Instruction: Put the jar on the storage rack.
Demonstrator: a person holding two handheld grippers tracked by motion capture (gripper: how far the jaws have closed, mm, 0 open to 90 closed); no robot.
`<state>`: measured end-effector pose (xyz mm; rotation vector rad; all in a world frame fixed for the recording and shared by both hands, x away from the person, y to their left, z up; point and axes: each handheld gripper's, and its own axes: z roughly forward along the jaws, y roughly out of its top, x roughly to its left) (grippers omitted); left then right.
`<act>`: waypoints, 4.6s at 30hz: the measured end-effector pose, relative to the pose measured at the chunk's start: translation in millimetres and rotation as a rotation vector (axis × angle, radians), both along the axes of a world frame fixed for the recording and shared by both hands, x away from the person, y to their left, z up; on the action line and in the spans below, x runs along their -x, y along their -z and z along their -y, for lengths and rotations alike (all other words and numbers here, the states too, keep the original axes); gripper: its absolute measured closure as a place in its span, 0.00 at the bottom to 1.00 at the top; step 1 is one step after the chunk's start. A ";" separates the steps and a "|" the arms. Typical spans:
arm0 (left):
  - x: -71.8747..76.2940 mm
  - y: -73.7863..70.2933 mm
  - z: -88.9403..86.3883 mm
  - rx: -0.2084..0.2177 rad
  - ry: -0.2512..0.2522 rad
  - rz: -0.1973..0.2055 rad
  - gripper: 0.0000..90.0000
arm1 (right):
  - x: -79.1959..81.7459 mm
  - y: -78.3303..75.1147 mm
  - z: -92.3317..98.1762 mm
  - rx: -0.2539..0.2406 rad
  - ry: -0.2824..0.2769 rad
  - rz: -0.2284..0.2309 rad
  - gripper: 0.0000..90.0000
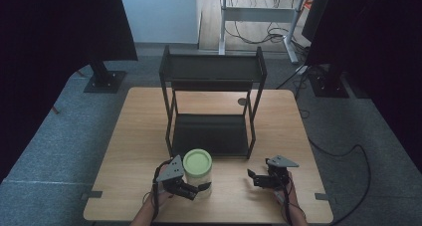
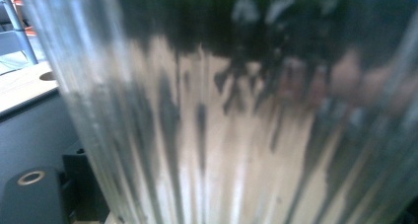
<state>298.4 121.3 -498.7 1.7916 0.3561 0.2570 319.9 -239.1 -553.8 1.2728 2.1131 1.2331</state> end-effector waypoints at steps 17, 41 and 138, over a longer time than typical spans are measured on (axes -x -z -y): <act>1.9 -14.2 2.2 0.001 -0.001 0.022 0.12 | -0.1 0.0 -1.8 0.013 -0.004 -0.001 0.10; -11.2 -14.9 8.6 -0.019 -0.001 0.012 0.12 | 0.5 0.3 -7.5 0.072 -0.016 0.003 0.10; -130.4 -44.8 66.7 -0.069 -0.039 0.036 0.12 | 1.1 0.2 3.1 0.015 -0.008 -0.005 0.10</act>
